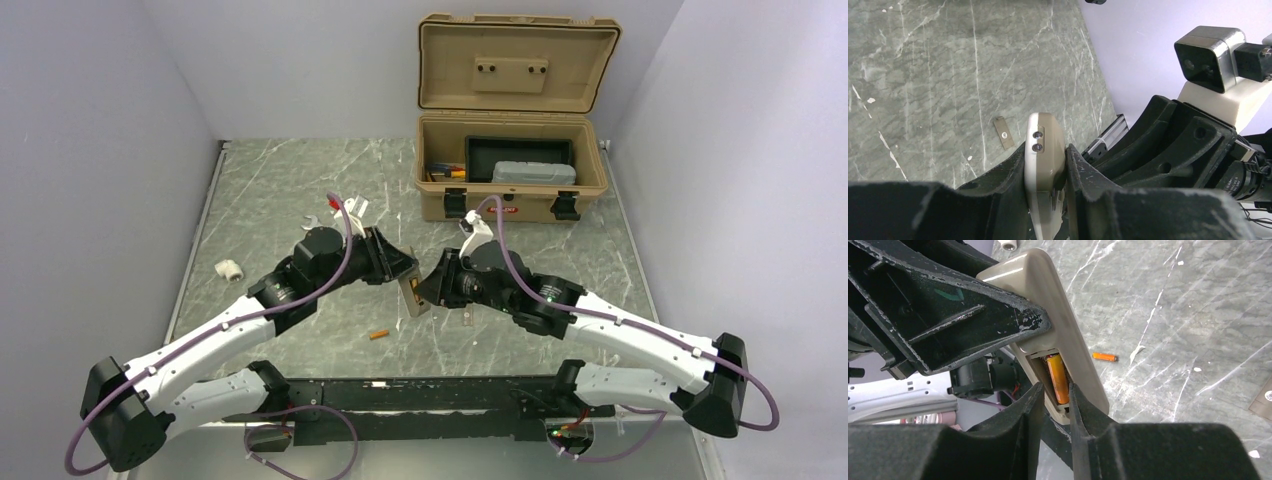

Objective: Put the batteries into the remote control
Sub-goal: Load the battery into the remote control.

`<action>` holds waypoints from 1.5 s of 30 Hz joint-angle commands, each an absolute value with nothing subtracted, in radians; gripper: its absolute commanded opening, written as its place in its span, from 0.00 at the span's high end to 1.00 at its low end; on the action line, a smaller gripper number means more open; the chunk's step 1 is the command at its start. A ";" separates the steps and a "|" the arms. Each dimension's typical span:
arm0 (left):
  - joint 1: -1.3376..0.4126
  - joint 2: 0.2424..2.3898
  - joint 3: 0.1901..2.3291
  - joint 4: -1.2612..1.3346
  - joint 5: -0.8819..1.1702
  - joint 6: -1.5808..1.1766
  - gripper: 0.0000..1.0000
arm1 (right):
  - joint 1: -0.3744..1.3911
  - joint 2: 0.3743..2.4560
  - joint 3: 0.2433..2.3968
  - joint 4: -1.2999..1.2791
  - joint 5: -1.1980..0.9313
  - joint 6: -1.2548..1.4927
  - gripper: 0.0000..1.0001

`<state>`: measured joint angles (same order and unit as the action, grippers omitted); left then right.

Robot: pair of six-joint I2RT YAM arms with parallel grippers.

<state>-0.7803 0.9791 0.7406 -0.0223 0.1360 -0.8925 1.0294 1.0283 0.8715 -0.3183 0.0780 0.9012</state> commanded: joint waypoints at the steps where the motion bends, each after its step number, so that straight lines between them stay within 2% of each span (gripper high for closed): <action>1: -0.785 0.963 0.736 0.077 0.166 -0.896 1.00 | 1.029 0.999 0.842 -0.224 0.049 0.923 0.72; 17: -0.784 0.956 0.667 0.287 0.252 -0.989 1.00 | 1.019 0.997 0.748 -0.090 0.027 0.997 0.66; 25: -0.785 0.957 0.651 0.284 0.251 -0.984 1.00 | 1.007 0.918 0.659 0.068 0.006 1.010 0.83; 34: -0.785 0.963 0.631 0.298 0.250 -0.979 1.00 | 0.999 0.839 0.598 0.169 -0.032 1.003 0.84; 40: -0.785 0.957 0.620 0.315 0.256 -0.958 1.00 | 0.998 0.797 0.639 0.102 -0.003 0.947 0.82; 45: -0.785 0.940 0.584 0.424 0.327 -0.935 1.00 | 0.999 0.716 0.718 -0.066 0.128 0.838 0.81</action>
